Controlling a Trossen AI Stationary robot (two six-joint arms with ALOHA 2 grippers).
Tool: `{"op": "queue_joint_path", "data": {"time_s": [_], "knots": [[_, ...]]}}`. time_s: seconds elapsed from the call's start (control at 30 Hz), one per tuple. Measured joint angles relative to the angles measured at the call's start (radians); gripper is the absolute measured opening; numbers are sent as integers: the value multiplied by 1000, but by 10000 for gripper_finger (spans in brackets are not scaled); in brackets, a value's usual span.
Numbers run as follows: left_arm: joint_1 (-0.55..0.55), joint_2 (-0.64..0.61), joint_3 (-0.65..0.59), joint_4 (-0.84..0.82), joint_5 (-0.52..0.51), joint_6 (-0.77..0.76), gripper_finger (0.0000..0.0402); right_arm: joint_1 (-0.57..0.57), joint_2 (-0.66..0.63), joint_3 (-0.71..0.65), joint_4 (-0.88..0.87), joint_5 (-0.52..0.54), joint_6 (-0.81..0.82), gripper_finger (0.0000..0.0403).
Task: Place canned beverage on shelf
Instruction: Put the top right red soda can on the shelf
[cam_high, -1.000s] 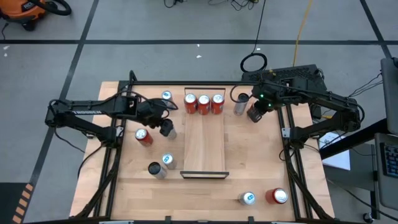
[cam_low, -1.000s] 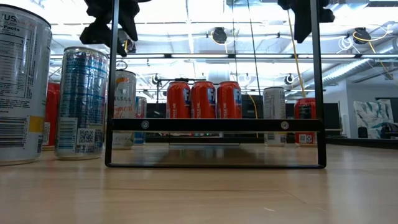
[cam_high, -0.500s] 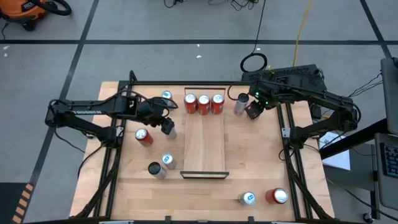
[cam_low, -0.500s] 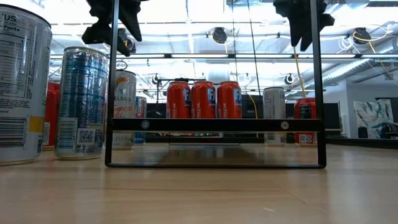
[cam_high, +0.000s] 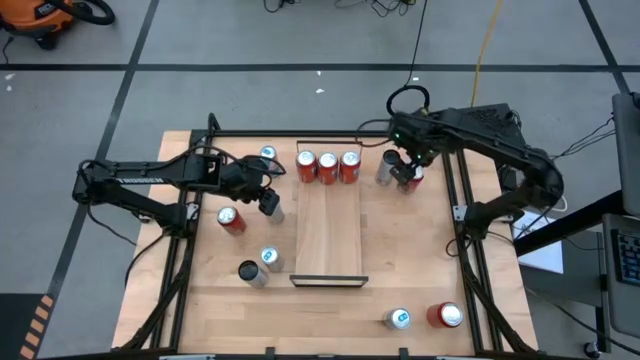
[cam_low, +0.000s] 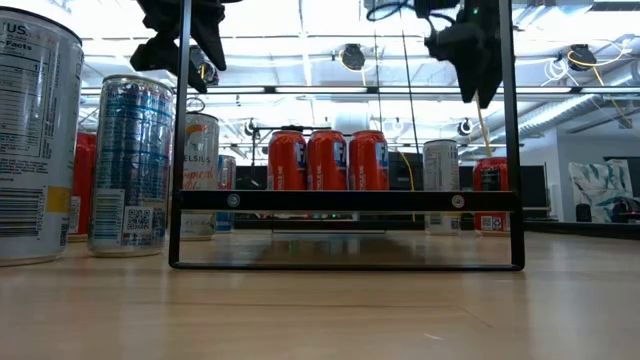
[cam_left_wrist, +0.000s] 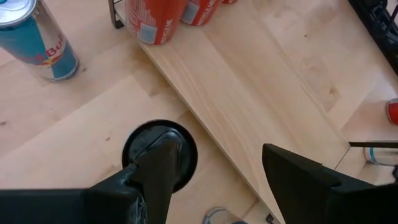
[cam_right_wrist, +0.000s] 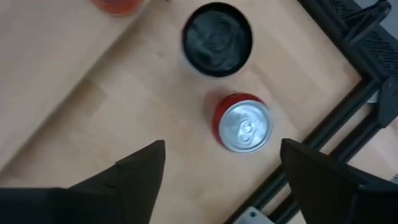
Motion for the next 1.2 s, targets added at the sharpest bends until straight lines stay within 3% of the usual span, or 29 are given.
{"op": "queue_joint_path", "data": {"time_s": [0.2, 0.7, 1.2], "knots": [[0, 0, 0, -5, 0, 1, 242, -65, 31, -36, 10, -65, -111, 333], [0, 0, 0, -53, 1, -6, 242, -94, -22, -291, 188, -126, -121, 335], [0, 0, 0, -51, 2, -8, 242, -147, -23, -333, 249, -129, -150, 335]]}}
